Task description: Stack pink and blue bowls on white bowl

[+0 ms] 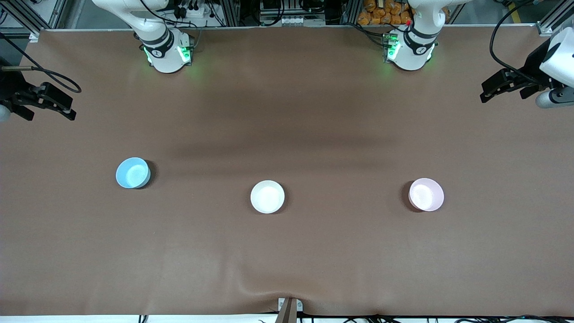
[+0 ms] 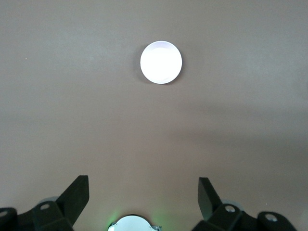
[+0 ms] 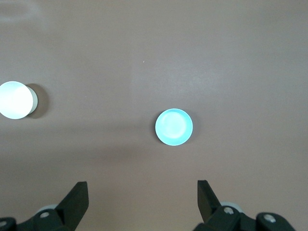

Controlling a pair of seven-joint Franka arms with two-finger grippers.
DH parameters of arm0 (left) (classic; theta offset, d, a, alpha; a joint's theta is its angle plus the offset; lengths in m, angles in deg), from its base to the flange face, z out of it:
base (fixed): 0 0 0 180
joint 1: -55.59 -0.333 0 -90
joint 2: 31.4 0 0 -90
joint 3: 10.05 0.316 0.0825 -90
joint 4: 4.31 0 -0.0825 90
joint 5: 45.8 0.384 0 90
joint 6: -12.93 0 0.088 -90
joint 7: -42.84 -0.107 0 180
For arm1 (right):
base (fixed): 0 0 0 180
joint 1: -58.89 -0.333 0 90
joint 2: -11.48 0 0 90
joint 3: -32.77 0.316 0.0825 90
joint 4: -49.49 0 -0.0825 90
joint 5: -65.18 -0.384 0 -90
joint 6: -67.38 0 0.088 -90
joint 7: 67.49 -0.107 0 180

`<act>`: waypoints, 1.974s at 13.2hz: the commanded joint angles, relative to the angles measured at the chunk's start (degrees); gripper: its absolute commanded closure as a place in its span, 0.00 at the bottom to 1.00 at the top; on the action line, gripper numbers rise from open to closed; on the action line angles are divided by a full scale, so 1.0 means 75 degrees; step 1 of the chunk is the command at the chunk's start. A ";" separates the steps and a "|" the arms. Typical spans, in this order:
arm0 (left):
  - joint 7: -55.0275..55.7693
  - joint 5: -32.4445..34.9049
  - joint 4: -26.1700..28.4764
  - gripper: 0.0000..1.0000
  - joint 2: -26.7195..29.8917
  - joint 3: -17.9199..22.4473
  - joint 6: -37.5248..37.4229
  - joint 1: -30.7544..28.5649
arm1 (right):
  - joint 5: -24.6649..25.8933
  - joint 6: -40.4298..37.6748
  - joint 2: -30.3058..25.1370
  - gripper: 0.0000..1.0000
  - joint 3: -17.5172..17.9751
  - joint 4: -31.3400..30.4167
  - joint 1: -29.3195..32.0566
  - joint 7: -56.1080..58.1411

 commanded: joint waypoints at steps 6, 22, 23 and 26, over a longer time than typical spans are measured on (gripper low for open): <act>-0.0141 -0.0043 -0.0089 0.00 -0.0064 -0.0038 -0.0157 -0.0032 | -0.0033 0.0002 0.0026 0.00 0.0069 0.0062 0.0115 0.0053; -0.0165 0.0215 0.0133 0.00 -0.0064 -0.0038 -0.0087 -0.0056 | -0.0116 0.0002 0.0026 0.00 0.0046 0.0051 0.0126 0.0065; -0.0165 0.0215 0.0157 0.00 -0.0064 -0.0038 -0.0064 -0.0067 | -0.0116 0.0002 0.0026 0.00 0.0046 0.0051 0.0126 0.0065; -0.0165 0.0215 0.0379 0.00 -0.0064 -0.0026 0.0251 -0.0079 | -0.0116 0.0002 0.0026 0.00 0.0046 0.0051 0.0126 0.0065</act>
